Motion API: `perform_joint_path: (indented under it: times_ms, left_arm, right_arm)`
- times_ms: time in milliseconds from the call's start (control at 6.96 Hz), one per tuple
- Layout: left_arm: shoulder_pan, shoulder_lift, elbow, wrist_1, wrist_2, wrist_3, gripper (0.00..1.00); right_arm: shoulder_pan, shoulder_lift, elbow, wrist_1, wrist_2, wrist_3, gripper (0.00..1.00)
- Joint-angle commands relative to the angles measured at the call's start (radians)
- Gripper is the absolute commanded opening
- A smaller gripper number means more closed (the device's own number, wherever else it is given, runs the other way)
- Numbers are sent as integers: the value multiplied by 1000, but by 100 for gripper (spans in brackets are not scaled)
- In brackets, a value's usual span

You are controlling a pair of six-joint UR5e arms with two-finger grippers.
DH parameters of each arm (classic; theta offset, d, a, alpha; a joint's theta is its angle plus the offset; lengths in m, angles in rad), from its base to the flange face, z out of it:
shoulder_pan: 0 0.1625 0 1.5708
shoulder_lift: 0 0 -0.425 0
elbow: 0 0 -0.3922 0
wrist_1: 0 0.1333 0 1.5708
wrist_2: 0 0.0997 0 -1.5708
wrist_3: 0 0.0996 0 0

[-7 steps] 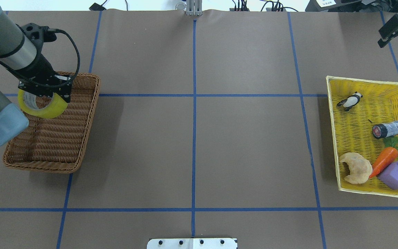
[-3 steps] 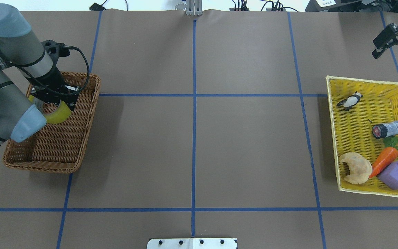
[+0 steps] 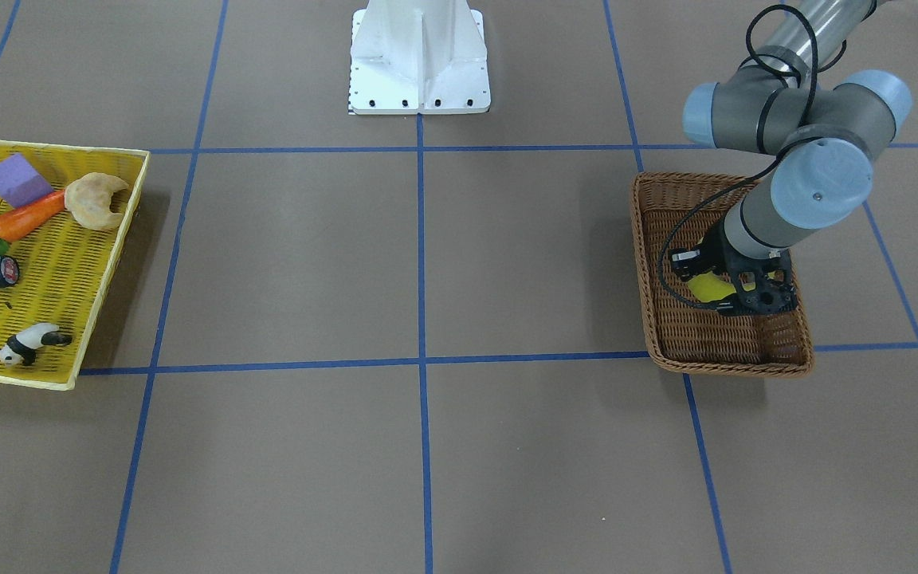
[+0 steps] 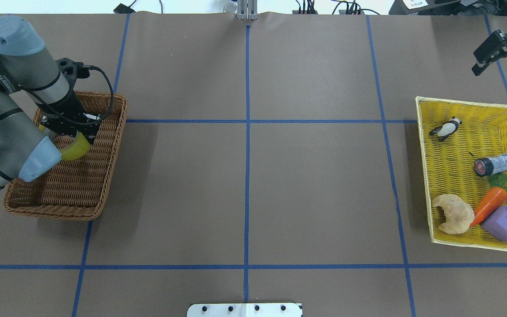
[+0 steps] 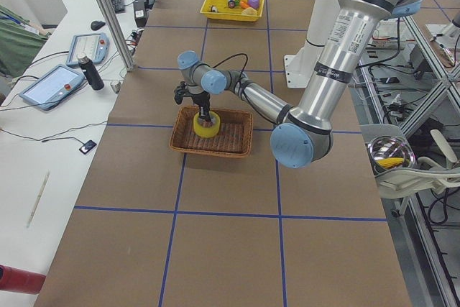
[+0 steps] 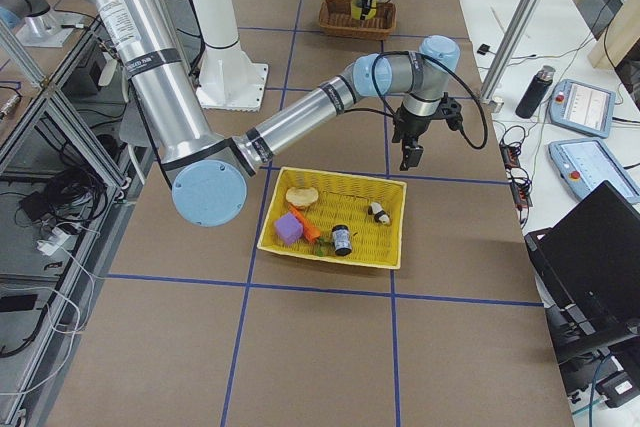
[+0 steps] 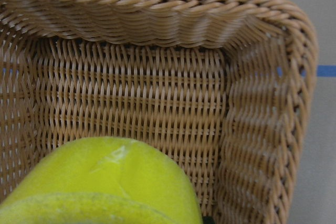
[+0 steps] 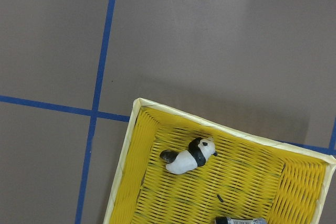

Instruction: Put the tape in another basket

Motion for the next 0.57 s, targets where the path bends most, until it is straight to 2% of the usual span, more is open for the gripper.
perform_joint_path:
  times_ms: [0,144,287,431]
  left_arm:
    - [42,3,25,-2,-1,-3,0]
    - [45,3,25,-2,-1,-3,0]
    - [43,5,27,-1,-1,-2,27]
    - [43,6,21,-2,2,-2,97]
  right_arm:
    - [0,-3,9,0,3,0,100]
    - [0,-3,10,0,3,0,100]
    - [0,-3,11,0,5,0,100]
    - [0,-1,11,0,6,0,100]
